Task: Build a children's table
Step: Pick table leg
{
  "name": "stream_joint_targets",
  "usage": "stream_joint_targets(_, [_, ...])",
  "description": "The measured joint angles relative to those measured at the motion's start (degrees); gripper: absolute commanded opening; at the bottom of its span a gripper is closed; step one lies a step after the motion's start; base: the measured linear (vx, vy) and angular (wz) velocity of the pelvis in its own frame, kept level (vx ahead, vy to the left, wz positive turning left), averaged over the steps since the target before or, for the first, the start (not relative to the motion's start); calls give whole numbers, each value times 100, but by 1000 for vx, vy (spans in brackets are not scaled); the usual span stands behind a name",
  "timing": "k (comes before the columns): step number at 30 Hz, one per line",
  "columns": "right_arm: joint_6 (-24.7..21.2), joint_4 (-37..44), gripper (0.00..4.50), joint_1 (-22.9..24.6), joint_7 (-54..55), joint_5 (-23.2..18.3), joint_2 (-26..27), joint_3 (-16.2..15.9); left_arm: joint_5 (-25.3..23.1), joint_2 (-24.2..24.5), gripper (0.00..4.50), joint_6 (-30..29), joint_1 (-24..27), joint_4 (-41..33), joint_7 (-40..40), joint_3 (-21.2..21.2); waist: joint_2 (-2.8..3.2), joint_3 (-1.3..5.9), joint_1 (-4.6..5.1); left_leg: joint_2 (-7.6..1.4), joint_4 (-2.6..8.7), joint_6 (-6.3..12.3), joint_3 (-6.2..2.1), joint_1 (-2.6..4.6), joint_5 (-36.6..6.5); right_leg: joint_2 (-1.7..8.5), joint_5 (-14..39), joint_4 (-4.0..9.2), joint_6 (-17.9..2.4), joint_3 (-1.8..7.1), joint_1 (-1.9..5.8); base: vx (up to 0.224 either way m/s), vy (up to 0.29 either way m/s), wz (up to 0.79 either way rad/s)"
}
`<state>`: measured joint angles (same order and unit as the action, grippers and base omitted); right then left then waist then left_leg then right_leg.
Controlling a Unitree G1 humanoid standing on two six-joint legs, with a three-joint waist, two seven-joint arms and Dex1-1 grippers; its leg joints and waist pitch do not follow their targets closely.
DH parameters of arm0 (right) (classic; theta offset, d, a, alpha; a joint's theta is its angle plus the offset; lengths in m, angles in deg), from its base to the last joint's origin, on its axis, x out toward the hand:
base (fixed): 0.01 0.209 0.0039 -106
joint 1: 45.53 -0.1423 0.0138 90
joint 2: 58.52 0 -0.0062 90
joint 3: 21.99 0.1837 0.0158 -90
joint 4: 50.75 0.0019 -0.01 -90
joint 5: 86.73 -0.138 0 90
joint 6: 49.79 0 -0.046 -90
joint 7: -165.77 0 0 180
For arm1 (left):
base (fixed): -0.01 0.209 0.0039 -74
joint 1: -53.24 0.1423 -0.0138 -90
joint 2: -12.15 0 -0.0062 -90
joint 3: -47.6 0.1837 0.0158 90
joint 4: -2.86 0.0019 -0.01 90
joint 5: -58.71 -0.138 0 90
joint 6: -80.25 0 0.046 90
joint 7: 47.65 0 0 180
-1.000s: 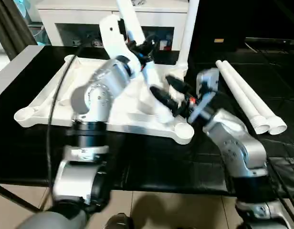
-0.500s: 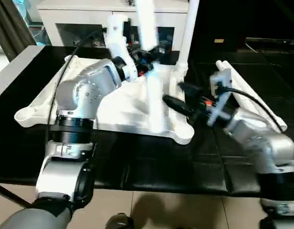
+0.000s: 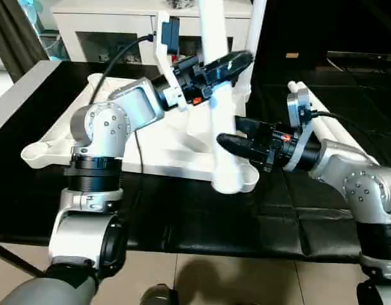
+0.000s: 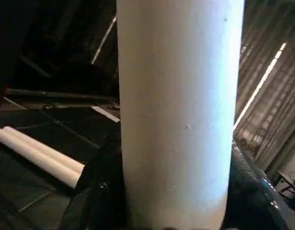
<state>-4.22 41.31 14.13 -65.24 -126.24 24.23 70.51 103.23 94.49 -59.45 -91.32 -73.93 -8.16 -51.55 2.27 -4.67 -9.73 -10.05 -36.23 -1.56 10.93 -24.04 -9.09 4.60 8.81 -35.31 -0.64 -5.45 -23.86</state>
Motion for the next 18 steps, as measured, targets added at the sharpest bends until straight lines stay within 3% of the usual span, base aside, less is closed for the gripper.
stream_joint_targets(9, [-222, 6, 450, -143, 45, -181, 111, -5, 252, -20, 179, -236, 0, 0, 109, -39, -4, 2, -7, 0, 0, 0, 1, -1, 0, 1, 4, 0, 7, 0, 0, 0, 0, 0])
stream_joint_targets(14, [-658, 6, 450, -130, -272, -526, -63, -6, 312, 3, 179, -293, 4, -62, 437, 104, -32, 17, -8, 1, 0, 1, 2, -1, 0, 3, 5, 0, 9, 0, -1, 0, 0, 0])
stream_joint_targets(15, [-674, 8, 423, -119, -341, -534, -113, -44, 311, 4, 179, -292, 5, -97, 494, 136, -40, 21, -7, 1, 0, 0, 3, 0, 0, 3, 6, 0, 9, 0, -1, 0, 0, 0])
stream_joint_targets(18, [-638, 4, 412, -62, -514, -463, -193, -231, 287, 31, 179, -253, 41, -202, 593, 260, -76, 43, -3, 0, 1, 0, 2, 2, 0, 3, 6, -2, 11, 0, 0, 0, 0, 0])
